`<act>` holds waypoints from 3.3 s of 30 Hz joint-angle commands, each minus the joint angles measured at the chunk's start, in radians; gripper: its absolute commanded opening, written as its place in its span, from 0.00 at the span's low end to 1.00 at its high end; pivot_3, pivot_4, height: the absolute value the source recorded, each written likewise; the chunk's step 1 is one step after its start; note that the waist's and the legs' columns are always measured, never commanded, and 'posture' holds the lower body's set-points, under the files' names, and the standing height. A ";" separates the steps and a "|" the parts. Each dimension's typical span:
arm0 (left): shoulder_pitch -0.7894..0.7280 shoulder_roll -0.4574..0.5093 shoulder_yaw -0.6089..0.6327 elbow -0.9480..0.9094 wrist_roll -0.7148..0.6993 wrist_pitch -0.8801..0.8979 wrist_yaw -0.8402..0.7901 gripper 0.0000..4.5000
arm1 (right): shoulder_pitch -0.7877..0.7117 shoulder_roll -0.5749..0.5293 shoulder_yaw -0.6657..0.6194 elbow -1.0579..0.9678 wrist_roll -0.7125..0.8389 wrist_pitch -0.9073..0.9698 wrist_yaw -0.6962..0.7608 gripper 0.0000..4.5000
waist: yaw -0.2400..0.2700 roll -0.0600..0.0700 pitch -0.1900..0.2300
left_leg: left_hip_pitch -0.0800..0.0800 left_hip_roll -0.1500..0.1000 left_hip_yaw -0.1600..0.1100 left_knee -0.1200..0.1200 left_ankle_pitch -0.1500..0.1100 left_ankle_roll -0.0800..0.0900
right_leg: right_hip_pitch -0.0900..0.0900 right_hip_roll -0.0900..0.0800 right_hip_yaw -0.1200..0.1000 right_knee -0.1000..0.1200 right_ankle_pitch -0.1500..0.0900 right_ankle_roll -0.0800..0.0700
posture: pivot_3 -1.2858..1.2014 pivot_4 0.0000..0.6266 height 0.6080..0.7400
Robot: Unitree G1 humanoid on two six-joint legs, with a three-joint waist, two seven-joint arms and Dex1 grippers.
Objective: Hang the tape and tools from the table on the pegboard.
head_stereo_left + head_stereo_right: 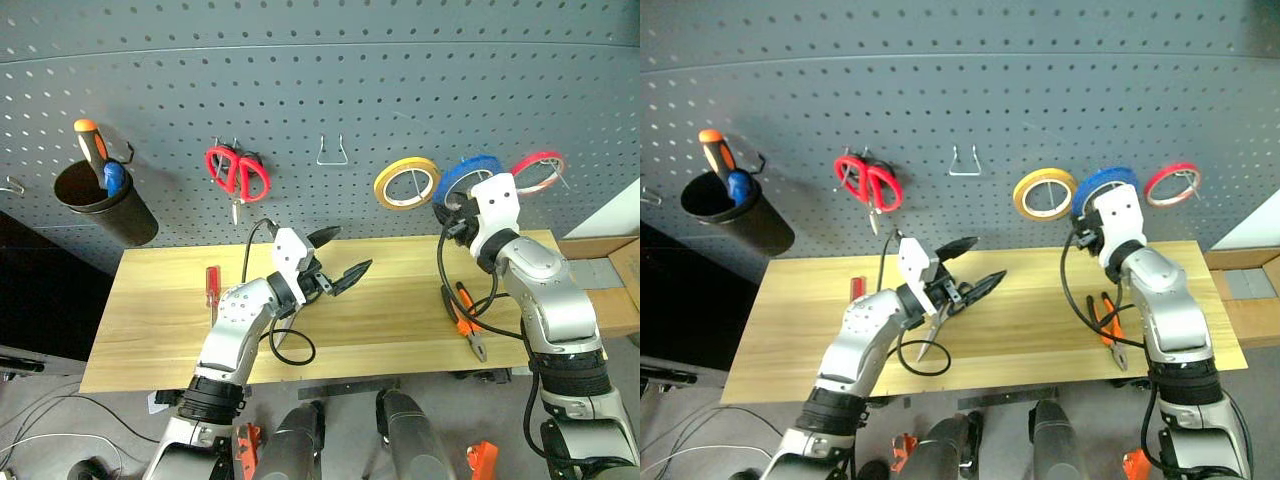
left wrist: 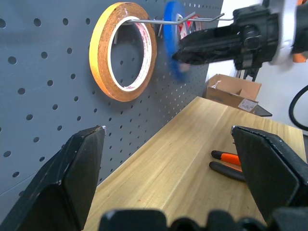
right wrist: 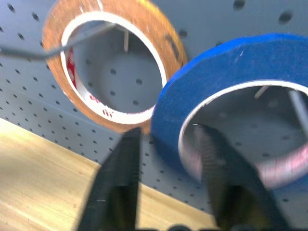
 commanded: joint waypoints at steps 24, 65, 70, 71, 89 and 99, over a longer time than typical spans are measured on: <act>0.223 0.201 -0.209 -0.204 0.102 0.115 -0.173 1.00 | 0.278 0.004 -0.053 -0.076 0.045 0.644 -0.153 0.88 | 0.003 0.001 0.000 | 0.001 0.011 0.016 0.000 0.000 0.005 | 0.001 -0.001 0.001 -0.004 0.008 0.000 | 0.46 0.54 1.00; -0.034 0.049 0.230 -0.335 -0.235 0.259 0.126 1.00 | -0.009 0.040 -0.265 -0.479 0.687 0.357 0.236 0.47 | -0.006 -0.003 0.001 | -0.003 0.014 0.018 0.001 0.000 0.003 | -0.003 0.001 -0.004 -0.007 0.011 0.002 | 0.46 0.45 1.00; 0.055 0.050 0.244 -0.453 -0.220 0.228 0.188 1.00 | -0.344 0.152 -0.191 -0.254 0.508 0.197 0.039 0.47 | 0.002 -0.003 0.000 | -0.003 0.014 0.019 0.001 0.001 0.002 | -0.004 0.001 -0.003 -0.006 0.014 0.000 | 0.48 0.43 1.00; 0.080 0.045 0.247 -0.479 -0.213 0.218 0.207 1.00 | -0.386 0.142 -0.151 -0.214 0.451 0.157 0.038 0.47 | 0.004 -0.003 0.000 | -0.003 0.014 0.020 0.000 0.001 0.002 | -0.005 0.001 -0.003 -0.006 0.014 0.000 | 0.48 0.43 1.00; 0.266 0.032 0.284 -0.590 -0.080 0.093 0.408 1.00 | -0.479 0.353 0.158 0.089 0.085 -0.349 0.050 0.47 | 0.063 -0.008 -0.006 | -0.013 0.014 0.024 0.002 0.003 -0.001 | -0.019 0.001 -0.005 -0.002 0.015 -0.002 | 0.55 0.37 1.00; 0.285 0.043 0.276 -0.636 -0.081 0.114 0.426 1.00 | -0.461 0.380 0.132 0.226 0.032 -0.496 0.019 0.47 | 0.076 -0.010 -0.007 | -0.013 0.014 0.024 0.002 0.003 -0.002 | -0.020 0.001 -0.005 -0.002 0.016 -0.003 | 0.56 0.39 1.00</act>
